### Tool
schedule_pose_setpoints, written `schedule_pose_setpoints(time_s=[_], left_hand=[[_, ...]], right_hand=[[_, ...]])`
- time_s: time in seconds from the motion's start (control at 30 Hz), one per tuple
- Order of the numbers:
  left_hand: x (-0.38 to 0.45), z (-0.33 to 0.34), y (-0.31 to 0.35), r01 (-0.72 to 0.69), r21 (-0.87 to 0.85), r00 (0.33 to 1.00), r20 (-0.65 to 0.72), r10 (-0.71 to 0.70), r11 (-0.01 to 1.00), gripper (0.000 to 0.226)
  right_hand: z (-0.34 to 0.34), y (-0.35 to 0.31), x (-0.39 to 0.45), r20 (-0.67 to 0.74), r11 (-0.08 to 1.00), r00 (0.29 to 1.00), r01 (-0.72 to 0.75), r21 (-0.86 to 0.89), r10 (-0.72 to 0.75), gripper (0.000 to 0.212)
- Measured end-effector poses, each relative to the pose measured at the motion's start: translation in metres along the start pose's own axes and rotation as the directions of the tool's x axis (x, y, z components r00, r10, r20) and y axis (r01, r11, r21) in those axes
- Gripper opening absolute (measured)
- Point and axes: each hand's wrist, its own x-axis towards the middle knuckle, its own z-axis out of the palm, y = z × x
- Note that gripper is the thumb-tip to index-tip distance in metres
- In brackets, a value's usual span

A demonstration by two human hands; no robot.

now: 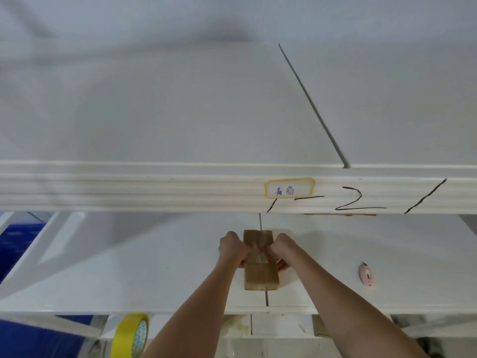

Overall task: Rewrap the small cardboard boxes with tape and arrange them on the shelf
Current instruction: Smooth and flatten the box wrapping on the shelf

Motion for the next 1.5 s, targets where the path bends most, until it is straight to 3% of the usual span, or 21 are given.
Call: schedule_pose_setpoints(time_s=[0.17, 0.3, 0.43, 0.57, 0.77, 0.9, 1.03, 1.1, 1.23, 1.37, 1.5], left_hand=[[0.002, 0.008, -0.003, -0.069, 0.092, 0.99, -0.119, 0.08, 0.993, 0.038], [-0.006, 0.01, -0.007, -0.072, 0.067, 0.983, -0.162, 0.082, 0.995, 0.035], [-0.017, 0.007, -0.014, -0.075, -0.086, 0.996, -0.056, 0.07, 0.993, 0.037], [-0.029, 0.0, -0.019, 0.002, -0.208, 0.997, 0.077, 0.015, 0.978, 0.03], [-0.038, 0.002, -0.027, -0.021, -0.16, 0.996, 0.079, 0.034, 0.987, 0.035], [-0.041, 0.01, -0.034, -0.016, -0.153, 0.999, 0.039, 0.023, 0.988, 0.03], [-0.044, 0.015, -0.036, -0.07, -0.088, 0.995, -0.071, 0.064, 0.994, 0.04], [-0.044, 0.016, -0.036, -0.085, -0.094, 0.992, -0.096, 0.076, 0.992, 0.045], [-0.046, 0.02, -0.036, -0.047, -0.139, 0.993, -0.118, 0.031, 0.989, 0.04], [-0.049, 0.018, -0.039, 0.011, -0.2, 0.996, -0.09, -0.03, 0.98, 0.032], [-0.052, 0.01, -0.043, 0.108, -0.285, 0.994, 0.022, -0.106, 0.952, 0.031]], right_hand=[[0.006, -0.001, -0.005, -0.166, 0.996, 0.985, 0.043, -0.075, -0.055, 0.019], [0.007, 0.008, -0.014, -0.194, 0.997, 0.979, 0.073, 0.039, -0.064, 0.025], [0.003, 0.028, -0.016, -0.079, 0.958, 0.994, 0.094, 0.273, -0.075, 0.061], [-0.001, 0.042, -0.02, -0.014, 0.912, 0.988, 0.148, 0.382, -0.154, 0.054], [0.011, 0.05, -0.023, -0.015, 0.905, 0.976, 0.206, 0.372, -0.216, 0.009], [0.021, 0.05, -0.02, -0.105, 0.92, 0.981, 0.191, 0.342, -0.165, 0.01], [0.026, 0.045, -0.023, -0.23, 0.97, 0.964, 0.175, 0.166, -0.134, 0.024], [0.028, 0.043, -0.024, -0.262, 0.98, 0.956, 0.165, 0.114, -0.13, 0.017], [0.024, 0.044, -0.025, -0.224, 0.972, 0.968, 0.151, 0.182, -0.108, 0.007], [0.022, 0.052, -0.027, -0.162, 0.942, 0.977, 0.181, 0.284, -0.14, 0.021], [0.022, 0.055, -0.031, -0.107, 0.907, 0.984, 0.176, 0.382, -0.145, 0.032]])
